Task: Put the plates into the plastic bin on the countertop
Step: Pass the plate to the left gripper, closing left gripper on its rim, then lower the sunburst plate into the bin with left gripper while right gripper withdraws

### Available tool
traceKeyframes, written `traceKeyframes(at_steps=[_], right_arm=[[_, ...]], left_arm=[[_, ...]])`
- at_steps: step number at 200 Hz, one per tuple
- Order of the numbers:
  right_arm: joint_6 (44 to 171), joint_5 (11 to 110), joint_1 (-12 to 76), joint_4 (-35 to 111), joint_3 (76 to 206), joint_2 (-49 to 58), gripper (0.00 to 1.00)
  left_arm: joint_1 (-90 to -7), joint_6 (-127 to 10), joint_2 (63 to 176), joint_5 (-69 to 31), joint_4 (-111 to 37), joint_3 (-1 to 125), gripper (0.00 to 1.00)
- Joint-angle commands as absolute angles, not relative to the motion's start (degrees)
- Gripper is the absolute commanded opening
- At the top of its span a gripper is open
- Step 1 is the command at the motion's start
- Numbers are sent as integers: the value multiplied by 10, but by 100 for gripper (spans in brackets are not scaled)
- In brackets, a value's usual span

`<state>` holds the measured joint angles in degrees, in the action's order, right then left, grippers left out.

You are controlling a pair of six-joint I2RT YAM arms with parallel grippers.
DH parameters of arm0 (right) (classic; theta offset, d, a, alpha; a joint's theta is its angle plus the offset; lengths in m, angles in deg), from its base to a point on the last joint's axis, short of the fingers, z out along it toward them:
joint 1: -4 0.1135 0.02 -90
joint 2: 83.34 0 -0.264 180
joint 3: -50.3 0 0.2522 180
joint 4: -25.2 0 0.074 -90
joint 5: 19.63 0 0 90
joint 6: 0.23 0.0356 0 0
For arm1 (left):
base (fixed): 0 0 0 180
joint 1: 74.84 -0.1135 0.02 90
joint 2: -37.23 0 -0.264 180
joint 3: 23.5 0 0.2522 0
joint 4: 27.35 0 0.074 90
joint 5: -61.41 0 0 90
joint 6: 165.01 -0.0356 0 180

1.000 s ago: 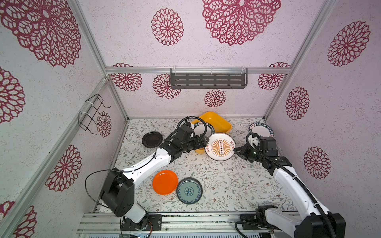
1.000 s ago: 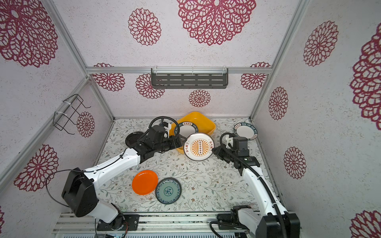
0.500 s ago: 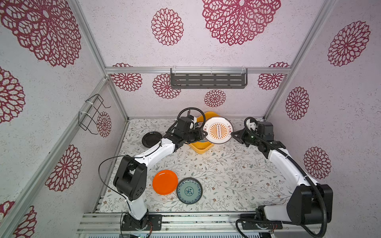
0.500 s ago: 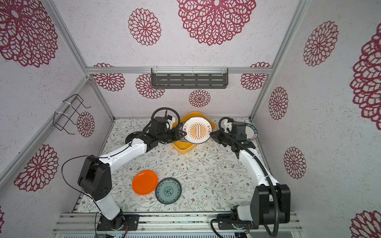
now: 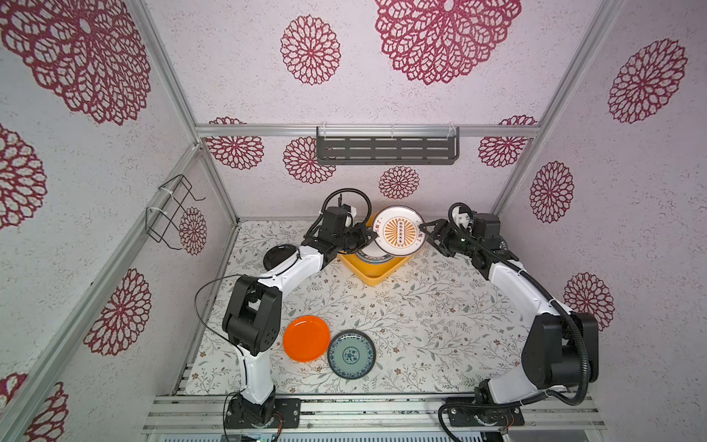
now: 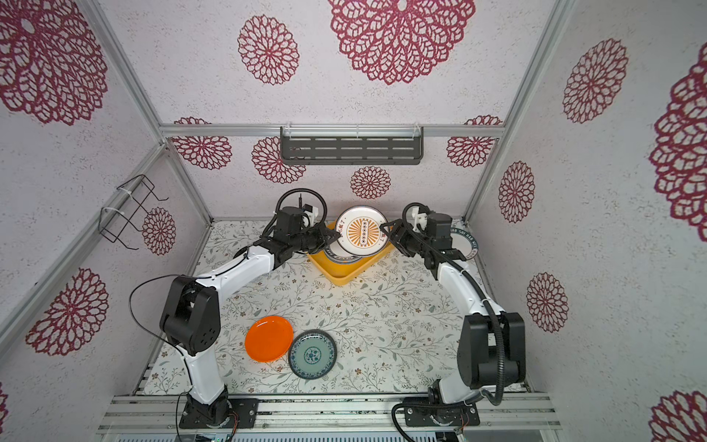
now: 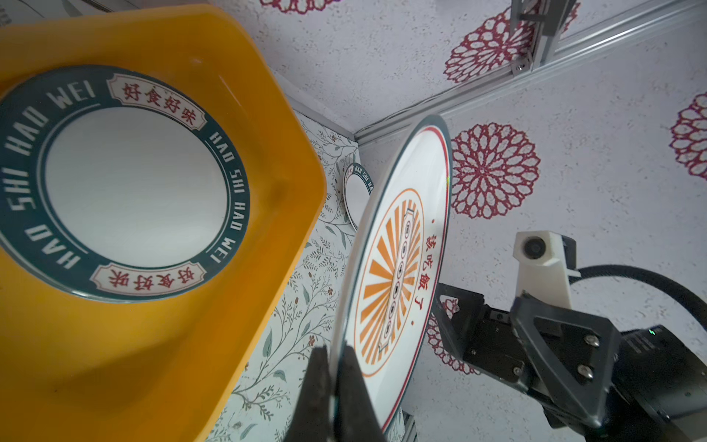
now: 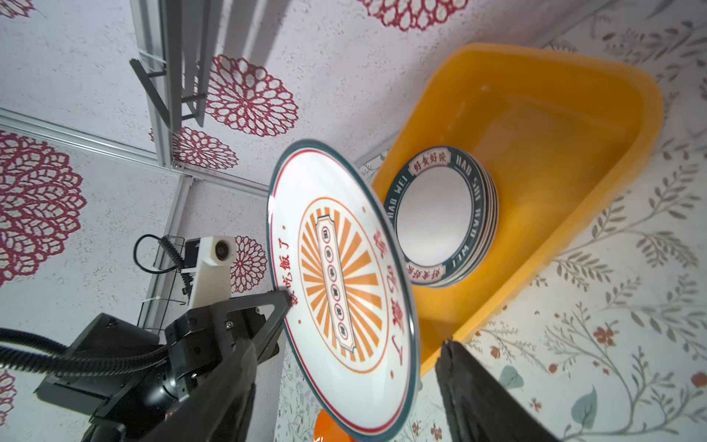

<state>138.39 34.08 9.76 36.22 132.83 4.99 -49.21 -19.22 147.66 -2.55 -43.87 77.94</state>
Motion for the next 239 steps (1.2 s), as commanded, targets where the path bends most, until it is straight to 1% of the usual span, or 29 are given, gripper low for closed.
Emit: traceKeyframes(at_steps=[1, 12, 17, 38, 80, 128, 153, 215, 239], right_arm=[[1379, 333, 95, 320, 1366, 59, 88], [1374, 329, 96, 312, 1380, 68, 90], [1373, 329, 95, 311, 1386, 71, 91], [1358, 343, 95, 321, 1415, 85, 93], [1352, 382, 94, 334, 1445, 109, 95], [1383, 412, 73, 339, 1458, 134, 95], [1394, 414, 58, 343, 1462, 147, 95], [1406, 435, 44, 357, 1455, 154, 95], [1408, 441, 40, 364, 1452, 154, 95]], left_arm=[[-521, -165, 1487, -38, -426, 816, 0], [-530, -160, 1491, -49, -449, 831, 0], [-534, -161, 1518, -53, -461, 840, 0], [-548, -155, 1556, -61, -515, 883, 0], [-564, -128, 1636, -50, -559, 965, 0], [-573, -121, 1710, -35, -619, 1060, 0], [-574, -127, 1731, -25, -650, 1088, 0], [-569, -134, 1745, -27, -671, 1091, 0], [-563, -145, 1755, -27, -688, 1111, 0]])
